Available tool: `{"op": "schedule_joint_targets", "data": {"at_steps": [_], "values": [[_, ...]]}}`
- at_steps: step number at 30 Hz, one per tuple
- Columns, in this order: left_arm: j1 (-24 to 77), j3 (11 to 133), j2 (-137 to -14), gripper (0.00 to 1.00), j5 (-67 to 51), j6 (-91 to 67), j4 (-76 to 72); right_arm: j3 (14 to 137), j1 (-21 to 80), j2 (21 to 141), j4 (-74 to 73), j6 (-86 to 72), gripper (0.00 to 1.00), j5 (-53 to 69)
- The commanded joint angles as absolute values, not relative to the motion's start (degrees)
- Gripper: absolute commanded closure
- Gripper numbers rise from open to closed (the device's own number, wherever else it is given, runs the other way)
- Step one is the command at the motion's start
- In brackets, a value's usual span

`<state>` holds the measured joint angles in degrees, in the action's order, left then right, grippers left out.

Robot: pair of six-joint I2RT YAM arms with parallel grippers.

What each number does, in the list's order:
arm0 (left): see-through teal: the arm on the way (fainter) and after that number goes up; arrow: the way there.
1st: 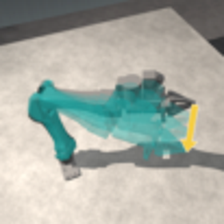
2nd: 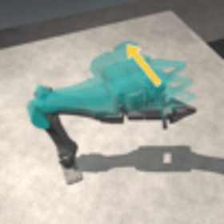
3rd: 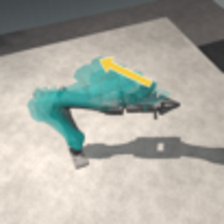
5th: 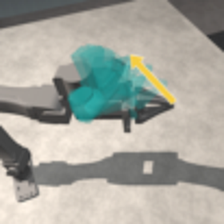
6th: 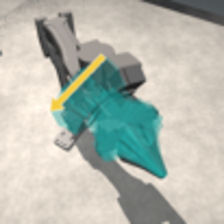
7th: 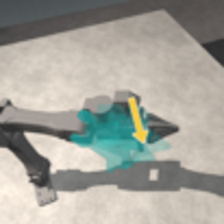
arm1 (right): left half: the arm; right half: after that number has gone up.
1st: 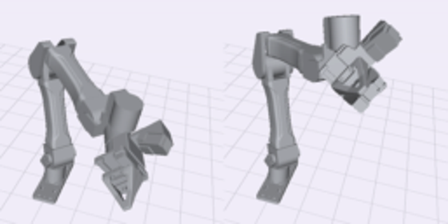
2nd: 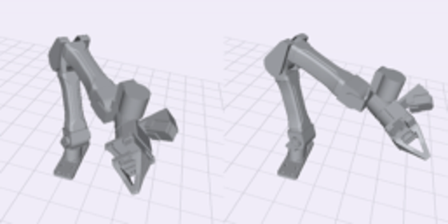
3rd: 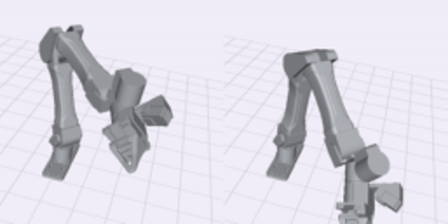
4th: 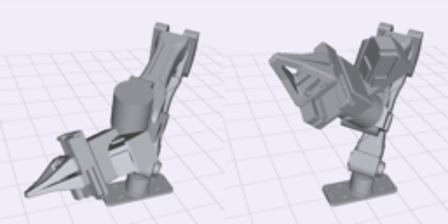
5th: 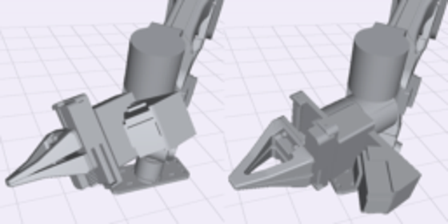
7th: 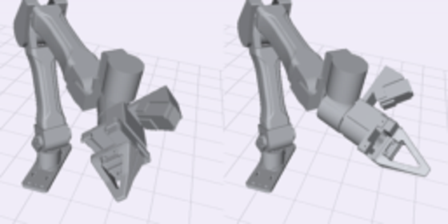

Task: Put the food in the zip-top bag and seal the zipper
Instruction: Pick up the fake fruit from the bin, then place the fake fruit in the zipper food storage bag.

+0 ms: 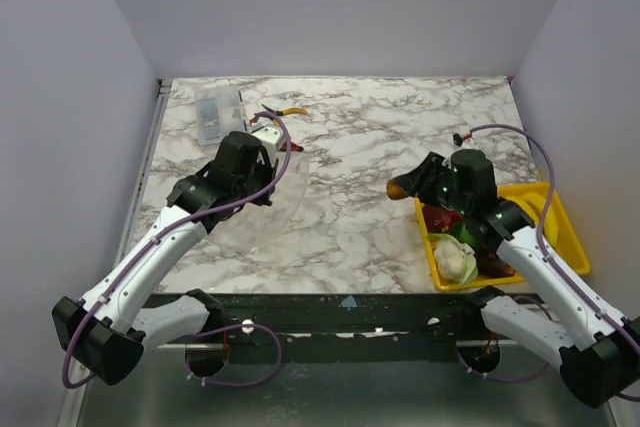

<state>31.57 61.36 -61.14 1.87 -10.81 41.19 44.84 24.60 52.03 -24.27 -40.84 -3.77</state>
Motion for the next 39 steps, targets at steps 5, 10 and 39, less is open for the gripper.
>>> {"op": "schedule_joint_targets", "data": {"at_steps": [5, 10, 39], "values": [[30.78, 60.86, -62.16, 1.0, 0.08, -11.54, 39.72, 48.28, 41.05, 62.78, -2.7, -39.55, 0.96, 7.76], [30.32, 60.73, -62.23, 1.0, -1.31, -11.7, 39.51, 52.63, 52.65, 71.23, 2.63, -39.65, 0.96, 2.78], [28.92, 59.33, -58.89, 1.0, -3.34, -12.24, 36.98, 62.27, 58.95, 90.25, 7.47, -47.91, 0.59, -4.19]]}}
